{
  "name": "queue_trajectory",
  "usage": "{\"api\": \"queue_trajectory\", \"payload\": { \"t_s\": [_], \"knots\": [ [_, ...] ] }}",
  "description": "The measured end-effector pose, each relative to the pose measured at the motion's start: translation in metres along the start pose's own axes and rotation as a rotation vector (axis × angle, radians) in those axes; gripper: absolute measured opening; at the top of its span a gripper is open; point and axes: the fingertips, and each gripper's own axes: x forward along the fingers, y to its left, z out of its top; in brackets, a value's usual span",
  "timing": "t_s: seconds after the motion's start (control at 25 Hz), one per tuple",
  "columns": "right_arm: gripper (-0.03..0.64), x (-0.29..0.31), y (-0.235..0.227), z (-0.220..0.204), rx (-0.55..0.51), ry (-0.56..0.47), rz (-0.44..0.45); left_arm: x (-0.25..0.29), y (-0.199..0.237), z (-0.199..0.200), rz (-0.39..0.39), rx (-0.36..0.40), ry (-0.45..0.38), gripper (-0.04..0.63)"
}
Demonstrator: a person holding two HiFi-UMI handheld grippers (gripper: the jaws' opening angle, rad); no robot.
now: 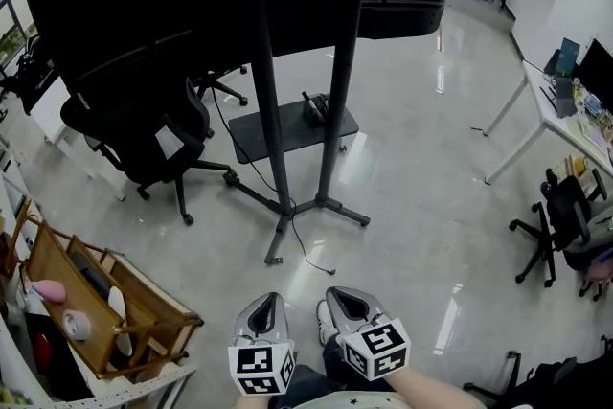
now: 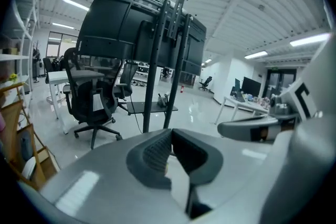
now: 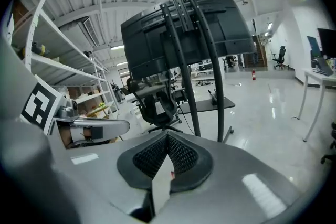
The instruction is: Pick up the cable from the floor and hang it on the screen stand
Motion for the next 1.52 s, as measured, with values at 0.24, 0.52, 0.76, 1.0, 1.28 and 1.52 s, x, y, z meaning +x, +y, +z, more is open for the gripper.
{"api": "queue_trajectory", "payload": {
  "t_s": [0.24, 0.52, 0.76, 1.0, 1.28, 1.52],
  "knots": [
    [-0.002, 0.088, -0.056, 0.044, -0.065, 0.043, 0.076, 0.094, 0.006, 0.039, 0.021, -0.015, -0.007, 0.008],
    [-0.002, 0.194, -0.098, 0.049, -0.1, 0.098, 0.119, 0.17, 0.053, 0.04, 0.146, -0.057, 0.025, 0.008],
    [0.036, 0.313, -0.113, 0.006, -0.186, 0.151, 0.133, 0.242, 0.11, 0.004, 0.135, -0.074, 0.06, 0.008],
    [0.109, 0.436, -0.157, -0.057, -0.279, 0.108, -0.02, 0.332, 0.167, -0.063, 0.096, -0.03, 0.073, 0.008],
    [0.123, 0.528, -0.2, -0.133, -0.313, 0.104, -0.151, 0.415, 0.209, -0.128, 0.068, -0.03, 0.084, 0.008],
    [0.121, 0.559, -0.221, -0.156, -0.33, 0.07, -0.248, 0.447, 0.227, -0.151, 0.061, -0.058, 0.084, 0.008]
  ]
}}
